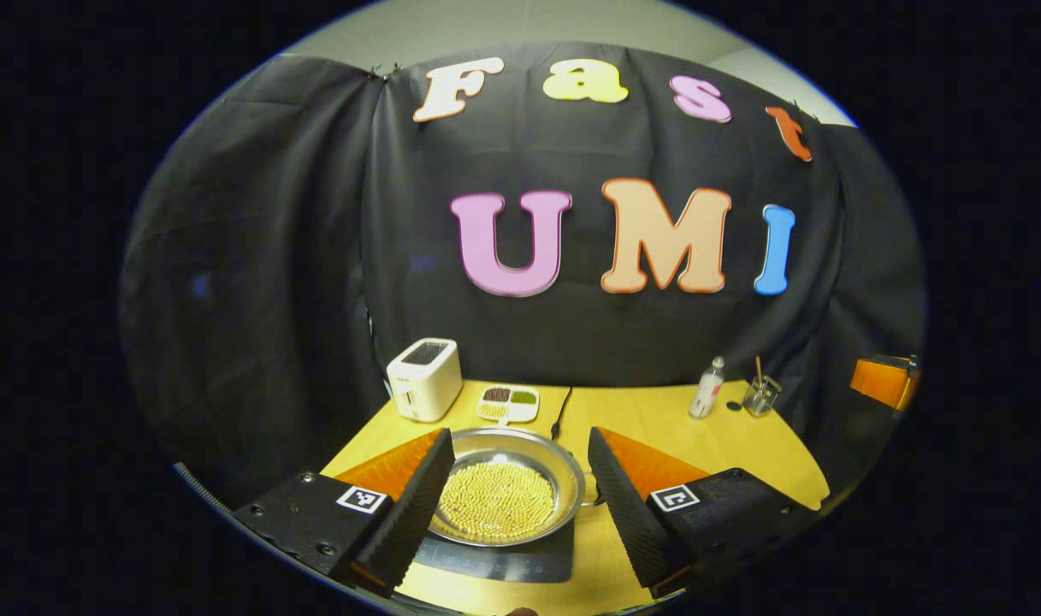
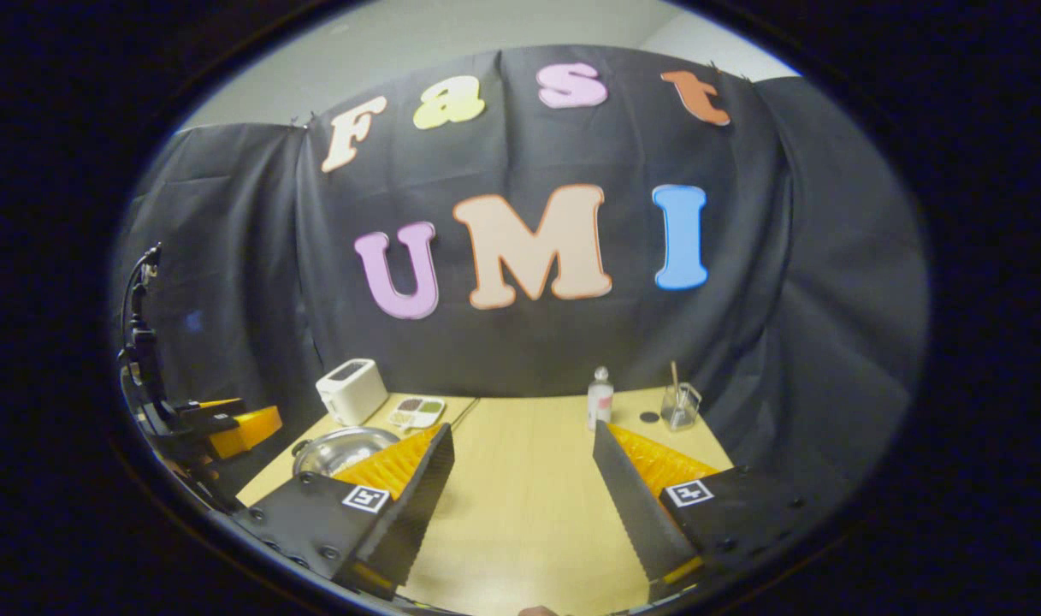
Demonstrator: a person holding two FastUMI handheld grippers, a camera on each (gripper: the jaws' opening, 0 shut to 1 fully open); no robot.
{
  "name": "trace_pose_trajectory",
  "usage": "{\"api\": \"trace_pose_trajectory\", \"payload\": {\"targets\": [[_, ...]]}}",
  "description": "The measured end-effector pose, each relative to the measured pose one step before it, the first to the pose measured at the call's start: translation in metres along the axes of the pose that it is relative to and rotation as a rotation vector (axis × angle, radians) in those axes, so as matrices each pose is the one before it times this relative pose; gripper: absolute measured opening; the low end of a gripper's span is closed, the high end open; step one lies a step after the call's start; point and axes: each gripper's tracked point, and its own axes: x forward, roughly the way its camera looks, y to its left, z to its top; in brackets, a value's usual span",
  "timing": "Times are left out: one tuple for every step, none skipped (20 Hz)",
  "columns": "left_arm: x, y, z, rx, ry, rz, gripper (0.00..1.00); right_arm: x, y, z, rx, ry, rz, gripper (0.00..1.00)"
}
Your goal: First push the handle of the pot to place it horizontally, then grasp the pot with both hands and set it on the induction cooktop.
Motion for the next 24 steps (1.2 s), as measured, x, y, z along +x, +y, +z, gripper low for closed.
{"api": "trace_pose_trajectory", "payload": {"targets": [[-0.00988, -0.00658, 0.01192, 0.00127, -0.03854, 0.01043, 0.96, -0.00992, -0.00419, 0.01717, -0.00778, -0.03757, 0.00679, 0.94], [-0.01041, -0.00687, 0.01099, 0.00403, -0.03587, 0.00954, 0.96, -0.00939, -0.00638, 0.01307, -0.01164, -0.03062, -0.00041, 1.0], [-0.00888, -0.00495, 0.00951, 0.00651, -0.03328, 0.00851, 0.96, -0.00894, -0.00738, 0.01031, -0.01302, -0.02695, -0.00402, 0.94], [-0.00929, -0.00457, 0.01072, 0.00423, -0.03212, 0.00959, 0.94, -0.00686, -0.00762, 0.00715, -0.0135, -0.01905, -0.00834, 0.94], [-0.00935, -0.00476, 0.00907, -0.00056, -0.02915, 0.00781, 0.95, -0.00818, -0.00814, 0.00278, -0.00931, -0.01544, -0.00837, 0.94], [-0.00873, -0.00603, 0.00787, -0.00419, -0.03144, 0.00573, 0.94, -0.00845, -0.00811, 0.00272, -0.00878, -0.01281, -0.00796, 0.94], [-0.00816, -0.0045, 0.00585, -0.0035, -0.02867, -0.00248, 0.94, -0.00717, -0.00853, 0.00262, -0.00573, -0.01486, -0.00661, 1.0], [-0.00705, -0.00423, 0.00338, 0.00061, -0.02034, -0.00291, 0.94, -0.00615, -0.00744, 0.00196, -0.00368, -0.01215, -0.00452, 0.94], [-0.00651, -0.00355, 0.00427, 0.0027, -0.01434, -0.00286, 0.95, -0.00695, -0.00649, -0.00071, 0.00278, -0.00243, -0.00638, 0.94], [-0.00548, -0.0035, 0.00064, 0.00293, -0.00877, -0.00413, 0.94, -0.00622, -0.00663, -0.00099, 0.00804, 0.00294, -0.00553, 0.94], [-0.00398, -0.00354, 0.00197, 0.00103, -0.00666, -0.00124, 0.94, -0.00563, -0.00655, -0.00144, 0.00791, 0.00086, -0.00488, 0.94], [-0.00518, -0.00401, 0.00184, -0.00451, -0.00716, 0.0032, 0.94, -0.00387, -0.00708, 0.00057, 0.00686, -0.0041, -0.01001, 0.94], [-0.00306, -0.00379, -0.00016, -0.00823, -0.00689, -0.00273, 0.95, -0.00396, -0.00726, 0.00097, 0.00135, -0.00694, -0.00962, 0.94], [-0.00219, -0.00506, 0.00107, -0.00842, -0.00292, -0.0056, 0.94, -0.00265, -0.00785, 0.00078, 0.00011, -0.00479, -0.01278, 0.94], [-0.00137, -0.00391, -0.00161, -0.00704, 0.00425, -0.00499, 0.95, -0.00413, -0.00561, -0.00043, 0.00079, -0.00285, -0.00875, 0.94], [-0.00305, -0.00079, 0.00184, -0.00414, 0.00249, -0.00586, 0.94, -0.0023, -0.00395, 0.00018, 0.00349, -0.00471, -0.0062, 0.94], [0.0, -0.0021, -0.00011, -0.0018, 0.00067, -0.00542, 0.95, -0.00437, -0.00362, 0.00293, 0.00429, -0.00848, -0.005, 0.94], [0.00066, -0.00238, 0.00084, -0.0001, -0.0045, -0.00744, 0.94, -0.00243, -0.00296, 0.00311, 0.00236, -0.01312, -0.00397, 0.94], [-0.00011, -0.00228, -0.00047, 0.003, 0.00025, -0.00565, 0.94, -0.0001, -0.00424, 0.00369, 0.0032, -0.01388, -0.00843, 0.94], [-0.00019, -0.0013, -0.00001, 0.0047, 0.00109, -0.0039, 0.95, -0.00115, -0.0038, 0.00193, 0.0026, -0.00764, -0.00691, 0.94], [0.00046, -0.00199, 0.00059, 0.00355, -0.00223, -0.00322, 0.95, -0.0021, -0.00203, 0.00018, 0.00406, -0.00459, -0.00546, 0.94], [0.00115, -0.00197, 0.00046, 0.00162, -0.00132, -0.00568, 0.95, -0.00176, -0.00072, 0.00165, 0.00523, -0.00236, -0.001, 0.94], [0.00116, -0.00302, -0.00019, -0.00025, 0.00147, -0.00815, 0.95, -0.00105, -0.00018, 0.0013, 0.00393, -0.00246, 0.00064, 0.94], [0.00051, -0.00162, -0.00082, -0.00028, 0.00111, -0.00842, 0.95, -0.00014, -0.00073, 0.00078, 0.00274, -0.00447, -0.00082, 0.94]]}}
